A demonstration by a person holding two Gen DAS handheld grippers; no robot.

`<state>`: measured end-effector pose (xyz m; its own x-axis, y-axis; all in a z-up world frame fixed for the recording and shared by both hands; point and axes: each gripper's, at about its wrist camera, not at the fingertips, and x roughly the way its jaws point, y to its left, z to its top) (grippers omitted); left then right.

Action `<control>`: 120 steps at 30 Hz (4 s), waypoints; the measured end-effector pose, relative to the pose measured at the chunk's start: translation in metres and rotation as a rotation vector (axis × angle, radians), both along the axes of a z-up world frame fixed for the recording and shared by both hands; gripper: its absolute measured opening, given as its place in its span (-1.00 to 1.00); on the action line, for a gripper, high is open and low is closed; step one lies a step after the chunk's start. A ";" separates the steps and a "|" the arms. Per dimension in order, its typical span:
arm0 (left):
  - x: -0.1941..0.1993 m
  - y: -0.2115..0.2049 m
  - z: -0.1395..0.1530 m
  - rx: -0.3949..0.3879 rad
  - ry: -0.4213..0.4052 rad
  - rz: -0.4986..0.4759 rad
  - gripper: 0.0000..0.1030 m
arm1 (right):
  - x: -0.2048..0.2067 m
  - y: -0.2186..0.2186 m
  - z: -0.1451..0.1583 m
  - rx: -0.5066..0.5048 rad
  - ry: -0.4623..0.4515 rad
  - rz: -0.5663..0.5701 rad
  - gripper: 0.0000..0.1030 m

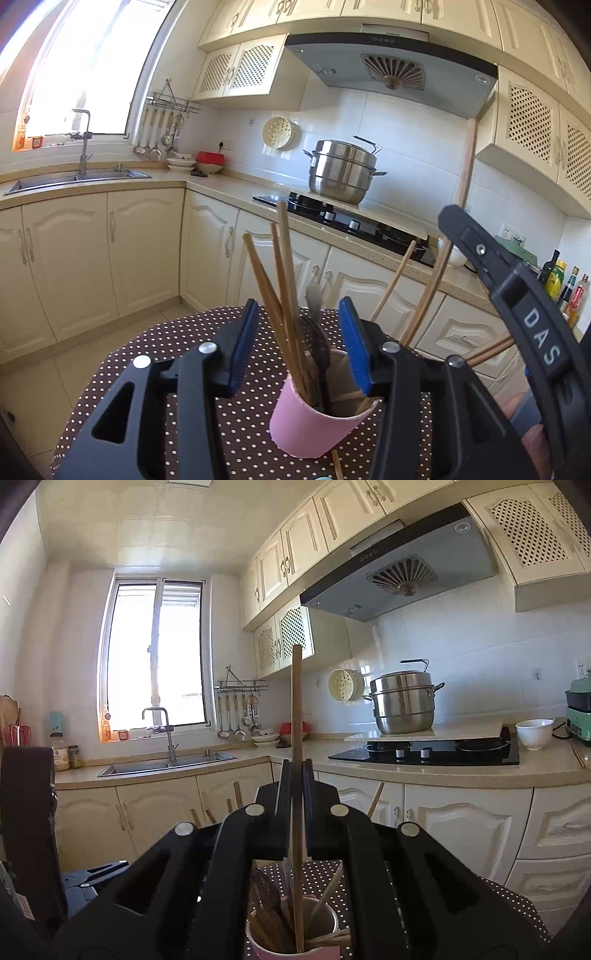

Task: Organize utensils
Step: 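Lower the spoon and chopstick into the pink cup and open both tools, then move both open tools down toward the mint spatula and last chopstick, then close the left tool on the mint spatula while the right tool grasps the chopstick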

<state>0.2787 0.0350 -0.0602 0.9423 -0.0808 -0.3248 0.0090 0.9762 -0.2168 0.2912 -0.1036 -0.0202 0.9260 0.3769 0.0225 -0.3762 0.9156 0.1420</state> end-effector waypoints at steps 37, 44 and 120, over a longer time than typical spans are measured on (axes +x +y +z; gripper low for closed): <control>-0.088 -0.021 0.030 -0.011 -0.029 -0.016 0.06 | -0.085 -0.042 0.019 -0.033 -0.012 -0.097 0.13; -0.095 -0.034 0.006 0.009 0.062 -0.054 0.07 | -0.091 -0.054 -0.016 -0.059 0.119 -0.111 0.14; -0.093 0.013 -0.074 -0.011 0.370 -0.159 -0.62 | -0.003 -0.015 -0.132 -0.321 0.925 0.182 -0.88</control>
